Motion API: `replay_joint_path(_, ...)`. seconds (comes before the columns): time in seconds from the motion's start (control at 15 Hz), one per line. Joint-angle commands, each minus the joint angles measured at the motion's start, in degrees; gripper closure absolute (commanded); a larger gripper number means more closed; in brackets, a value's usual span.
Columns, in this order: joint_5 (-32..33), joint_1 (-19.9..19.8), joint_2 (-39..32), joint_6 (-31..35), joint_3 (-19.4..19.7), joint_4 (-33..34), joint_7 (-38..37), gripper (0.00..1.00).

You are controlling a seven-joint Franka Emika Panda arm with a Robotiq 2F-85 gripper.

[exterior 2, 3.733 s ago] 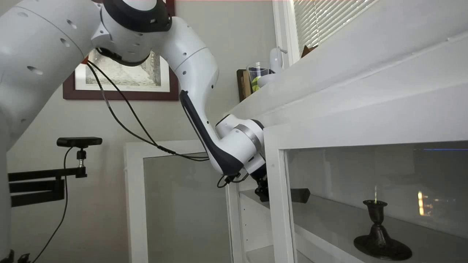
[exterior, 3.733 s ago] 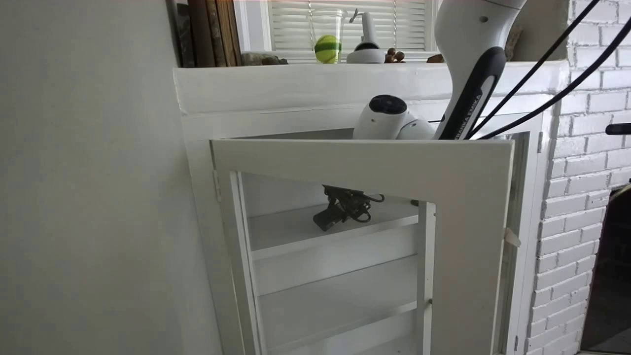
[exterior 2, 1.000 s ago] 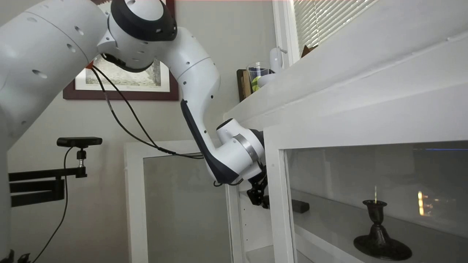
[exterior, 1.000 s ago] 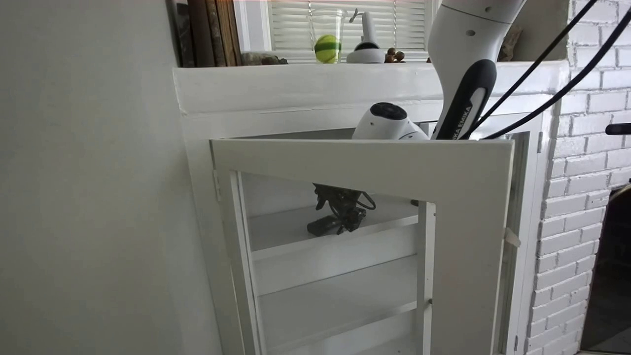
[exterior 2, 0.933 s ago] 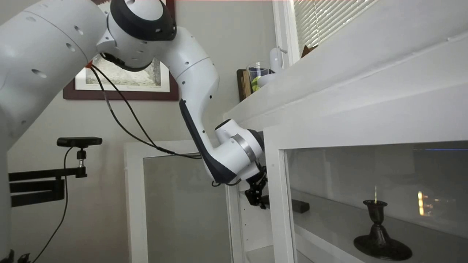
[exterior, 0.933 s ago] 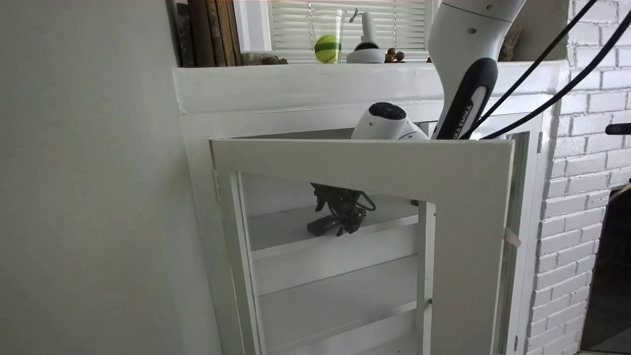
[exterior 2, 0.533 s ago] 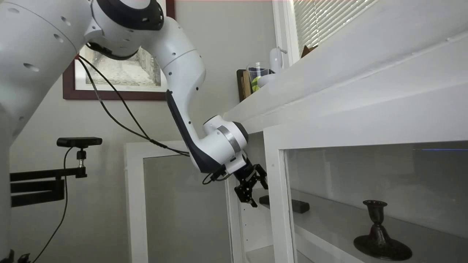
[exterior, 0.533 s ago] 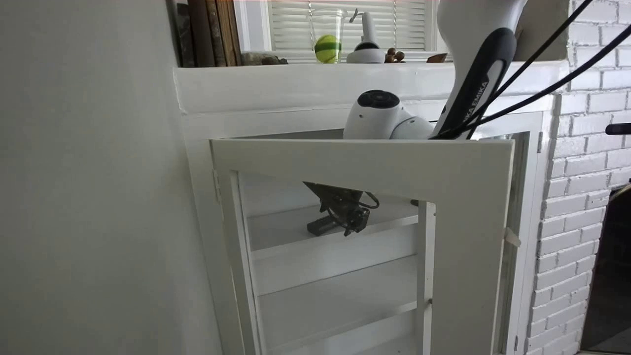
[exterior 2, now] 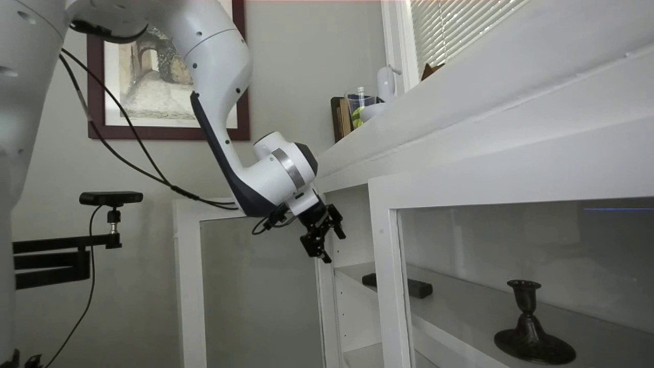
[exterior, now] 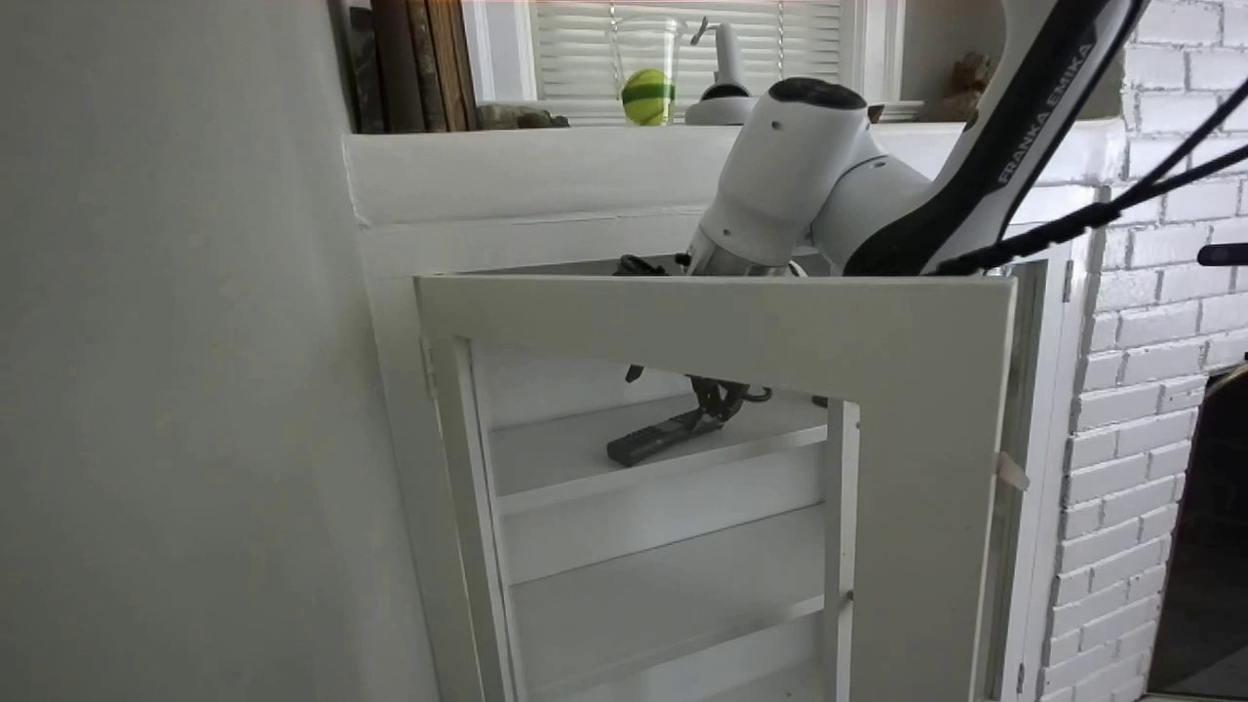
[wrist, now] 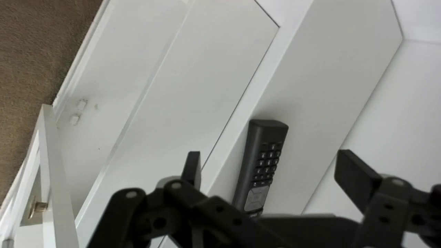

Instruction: Put the remote in the cabinet

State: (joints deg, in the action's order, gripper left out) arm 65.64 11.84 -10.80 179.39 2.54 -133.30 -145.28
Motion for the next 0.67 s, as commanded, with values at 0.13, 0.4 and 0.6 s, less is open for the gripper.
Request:
replay_joint_path(0.13, -15.8, -3.7, 8.4, 5.9, -7.0, -16.4, 20.6, 0.0)
replay_joint_path(0.4, -25.2, -5.2, 12.6, 1.8, -12.1, -22.6, 27.5, 0.0)
replay_joint_path(0.6, -31.3, -3.9, 17.1, -2.7, -11.8, -24.4, 30.5, 0.0)
